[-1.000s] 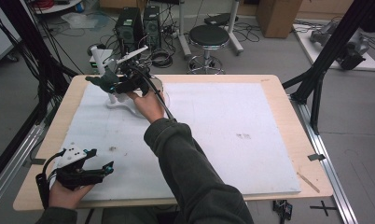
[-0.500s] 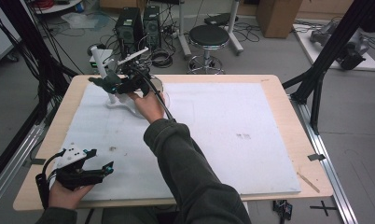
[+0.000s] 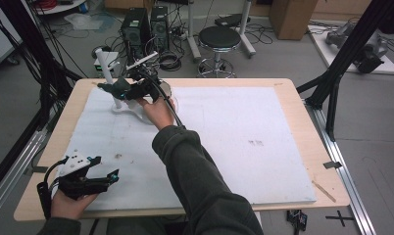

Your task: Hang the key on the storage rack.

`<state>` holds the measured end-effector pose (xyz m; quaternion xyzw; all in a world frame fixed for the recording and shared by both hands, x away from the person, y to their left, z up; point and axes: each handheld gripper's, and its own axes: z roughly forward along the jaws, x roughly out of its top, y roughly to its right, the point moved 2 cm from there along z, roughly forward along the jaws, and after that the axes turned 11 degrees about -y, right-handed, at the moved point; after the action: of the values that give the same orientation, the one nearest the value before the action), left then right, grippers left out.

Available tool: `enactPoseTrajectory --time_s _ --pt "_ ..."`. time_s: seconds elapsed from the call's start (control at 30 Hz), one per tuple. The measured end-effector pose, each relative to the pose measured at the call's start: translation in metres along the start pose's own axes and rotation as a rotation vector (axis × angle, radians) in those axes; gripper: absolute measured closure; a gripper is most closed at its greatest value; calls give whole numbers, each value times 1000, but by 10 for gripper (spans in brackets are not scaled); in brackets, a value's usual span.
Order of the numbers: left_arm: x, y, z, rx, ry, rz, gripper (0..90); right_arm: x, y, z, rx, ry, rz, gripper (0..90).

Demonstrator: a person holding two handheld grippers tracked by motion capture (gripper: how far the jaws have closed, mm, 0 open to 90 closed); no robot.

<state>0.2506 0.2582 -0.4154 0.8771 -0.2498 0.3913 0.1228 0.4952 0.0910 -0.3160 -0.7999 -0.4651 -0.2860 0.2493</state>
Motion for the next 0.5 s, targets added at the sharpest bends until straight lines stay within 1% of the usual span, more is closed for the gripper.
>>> enactPoseTrajectory --time_s 0.07,0.13,0.17,0.2,0.23,0.5 --pt "0 0 0 -2 1 -1 210 0 -1 1 -1 -8 3 485" --pt "0 1 0 -4 1 -1 210 0 0 2 -4 -10 -4 485" --pt "0 0 0 -2 2 1 211 -1 -1 2 -5 -18 6 485" --pt "0 0 0 -2 2 -1 210 -1 0 3 -5 -16 0 484" --pt "0 0 0 -2 1 -1 210 -1 0 3 -4 -18 5 484" --pt "0 0 0 -2 1 -1 210 -2 -1 6 -17 -29 4 483"
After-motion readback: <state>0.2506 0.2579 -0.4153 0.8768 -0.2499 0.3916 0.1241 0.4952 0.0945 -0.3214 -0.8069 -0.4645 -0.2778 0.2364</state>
